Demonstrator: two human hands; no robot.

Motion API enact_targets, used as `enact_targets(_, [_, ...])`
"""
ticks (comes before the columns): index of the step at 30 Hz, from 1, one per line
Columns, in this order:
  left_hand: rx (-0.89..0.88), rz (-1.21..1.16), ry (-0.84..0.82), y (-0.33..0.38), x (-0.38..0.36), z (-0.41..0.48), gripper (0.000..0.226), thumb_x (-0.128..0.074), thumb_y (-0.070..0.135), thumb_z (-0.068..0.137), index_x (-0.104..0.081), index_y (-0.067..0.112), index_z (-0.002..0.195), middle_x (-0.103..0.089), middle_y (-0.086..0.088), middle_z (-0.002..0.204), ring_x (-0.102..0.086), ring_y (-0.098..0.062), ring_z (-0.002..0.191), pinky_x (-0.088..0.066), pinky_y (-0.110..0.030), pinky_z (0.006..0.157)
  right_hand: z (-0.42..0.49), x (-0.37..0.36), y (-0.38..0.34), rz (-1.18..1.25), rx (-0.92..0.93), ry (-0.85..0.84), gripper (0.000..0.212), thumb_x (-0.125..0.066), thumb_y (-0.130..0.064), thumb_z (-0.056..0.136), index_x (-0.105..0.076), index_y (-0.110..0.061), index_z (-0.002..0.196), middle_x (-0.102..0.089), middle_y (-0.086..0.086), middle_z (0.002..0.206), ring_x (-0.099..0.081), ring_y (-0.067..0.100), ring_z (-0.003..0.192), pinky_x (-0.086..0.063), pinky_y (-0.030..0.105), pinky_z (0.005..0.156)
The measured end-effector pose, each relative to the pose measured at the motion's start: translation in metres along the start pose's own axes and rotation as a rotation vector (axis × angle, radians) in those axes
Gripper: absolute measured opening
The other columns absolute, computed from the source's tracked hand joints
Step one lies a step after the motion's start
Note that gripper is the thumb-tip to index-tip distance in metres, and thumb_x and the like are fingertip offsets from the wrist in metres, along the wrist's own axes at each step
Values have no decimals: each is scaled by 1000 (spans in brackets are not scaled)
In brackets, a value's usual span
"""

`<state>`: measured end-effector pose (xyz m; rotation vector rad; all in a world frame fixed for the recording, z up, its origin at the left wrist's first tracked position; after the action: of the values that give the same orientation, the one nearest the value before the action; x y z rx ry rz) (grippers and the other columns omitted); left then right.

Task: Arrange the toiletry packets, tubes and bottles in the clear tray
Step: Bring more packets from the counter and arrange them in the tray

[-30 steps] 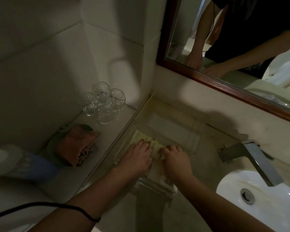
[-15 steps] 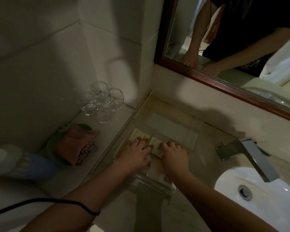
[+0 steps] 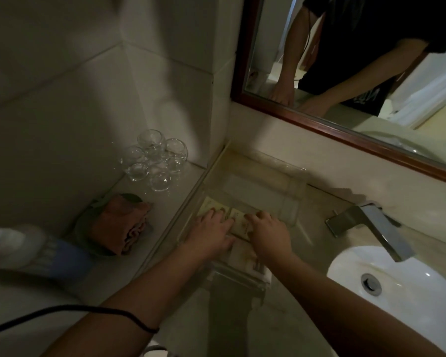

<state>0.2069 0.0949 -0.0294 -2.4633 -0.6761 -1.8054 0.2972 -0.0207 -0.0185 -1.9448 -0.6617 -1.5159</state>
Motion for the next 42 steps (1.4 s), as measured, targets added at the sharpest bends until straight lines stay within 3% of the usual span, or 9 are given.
enact_targets(10, [-13, -60, 151, 39, 10, -22, 55, -49, 31, 86, -38, 18, 139, -39, -12, 144, -36, -32, 130, -37, -44, 106, -81, 27, 64, 154, -132, 208, 39, -55, -29, 94, -53, -33, 132, -60, -1, 122, -59, 18, 106, -53, 32, 83])
enact_targets(15, [-138, -48, 199, 123, 4, -41, 56, -51, 28, 85, -39, 18, 139, -47, -11, 137, -43, -31, 124, -42, -41, 101, -156, 28, 119, 202, -193, 303, 40, -64, -17, 86, -60, -23, 126, -65, 6, 113, -63, 26, 97, -52, 35, 77])
enact_targets(18, [-217, -39, 216, 189, -7, -59, 49, -51, 25, 85, -44, 17, 132, -52, -12, 129, -48, -33, 118, -43, -40, 94, -211, 31, 161, 200, -322, 322, 42, -59, -20, 88, -57, -24, 130, -63, 7, 121, -60, 30, 105, -49, 39, 85])
enact_targets(20, [-264, -83, 192, 238, -20, -77, 42, -52, 23, 86, -49, 15, 127, -53, -13, 126, -49, -34, 115, -42, -39, 92, -255, 32, 194, 227, -408, 312, 44, -56, -25, 91, -53, -28, 135, -60, 5, 127, -58, 27, 110, -51, 41, 91])
enact_targets(24, [-393, -113, 126, 334, -61, -108, 57, -44, 33, 85, -42, 16, 139, -47, -11, 139, -45, -31, 122, -40, -39, 101, -349, 30, 257, 197, -524, 314, 46, -57, -30, 90, -51, -27, 136, -61, 8, 123, -60, 29, 105, -53, 40, 86])
enact_targets(30, [-569, -81, -4, 470, -119, -136, 53, -50, 29, 87, -42, 20, 139, -48, -8, 137, -44, -29, 124, -43, -40, 101, -479, 8, 348, 252, -754, 277, 52, -55, -35, 91, -44, -25, 140, -57, 9, 125, -57, 29, 110, -50, 38, 88])
enact_targets(42, [-814, -25, -243, 691, -186, -107, 41, -51, 29, 90, -49, 17, 129, -54, -9, 129, -54, -28, 113, -48, -41, 93, -596, -6, 513, 281, -1139, 238, 51, -54, -38, 90, -44, -23, 138, -57, 9, 125, -57, 28, 110, -51, 38, 86])
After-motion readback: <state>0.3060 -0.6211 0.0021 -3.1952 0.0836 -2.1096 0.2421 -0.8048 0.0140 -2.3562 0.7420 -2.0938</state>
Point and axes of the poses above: each hand's wrist, its own z-axis towards the middle knuckle, its own x-axis out of the back of the hand, y = z × x, the point moved 4 cm from there along z, towards the middle knuckle
